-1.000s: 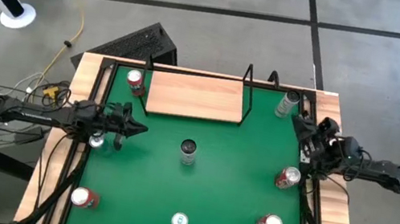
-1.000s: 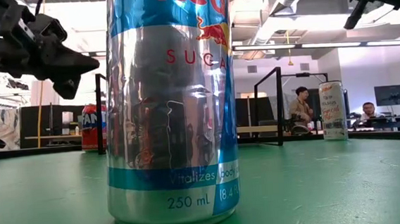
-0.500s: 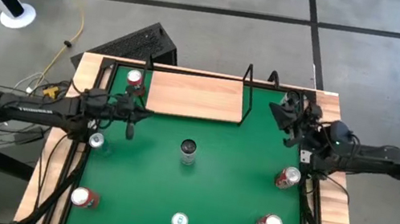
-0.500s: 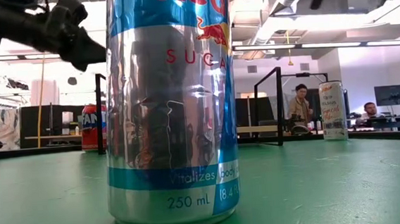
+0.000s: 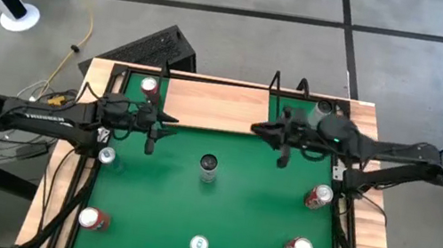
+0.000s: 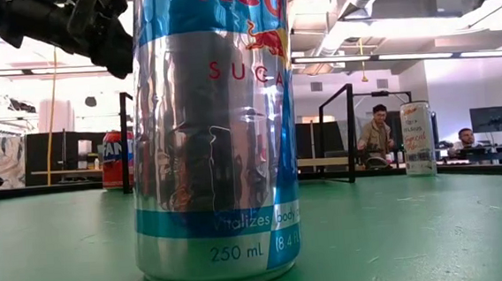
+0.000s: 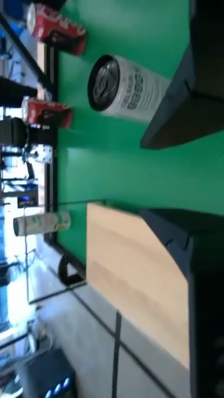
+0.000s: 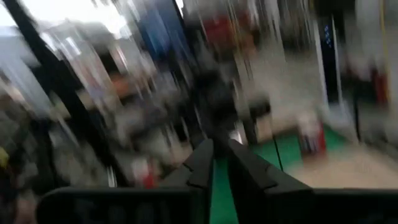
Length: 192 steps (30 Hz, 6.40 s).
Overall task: Place canned beverage on shelf
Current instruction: Put the bottom red soda can on the shelf
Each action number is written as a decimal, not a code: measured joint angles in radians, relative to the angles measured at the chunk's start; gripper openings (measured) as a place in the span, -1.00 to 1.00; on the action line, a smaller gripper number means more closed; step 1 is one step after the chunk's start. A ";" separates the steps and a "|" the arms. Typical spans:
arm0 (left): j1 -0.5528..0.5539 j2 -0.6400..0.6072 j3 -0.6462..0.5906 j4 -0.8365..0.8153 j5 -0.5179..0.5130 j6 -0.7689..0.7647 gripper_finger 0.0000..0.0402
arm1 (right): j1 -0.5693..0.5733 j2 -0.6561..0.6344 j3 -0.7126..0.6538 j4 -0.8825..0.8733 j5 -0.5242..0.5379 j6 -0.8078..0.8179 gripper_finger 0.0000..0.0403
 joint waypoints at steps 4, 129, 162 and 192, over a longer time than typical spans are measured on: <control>-0.036 0.006 0.000 0.040 -0.009 -0.007 0.12 | 0.048 0.089 0.247 -0.562 0.004 0.099 -0.41; -0.081 0.138 0.000 0.039 -0.131 -0.008 0.48 | 0.157 0.518 0.659 -1.378 -0.077 0.641 0.65; -0.081 0.138 0.000 0.038 -0.169 -0.115 0.48 | -0.357 1.115 1.377 -1.613 0.180 -0.551 0.65; -0.081 0.138 0.000 0.038 -0.187 -0.130 0.48 | -0.411 1.160 1.366 -1.623 0.077 -0.627 0.77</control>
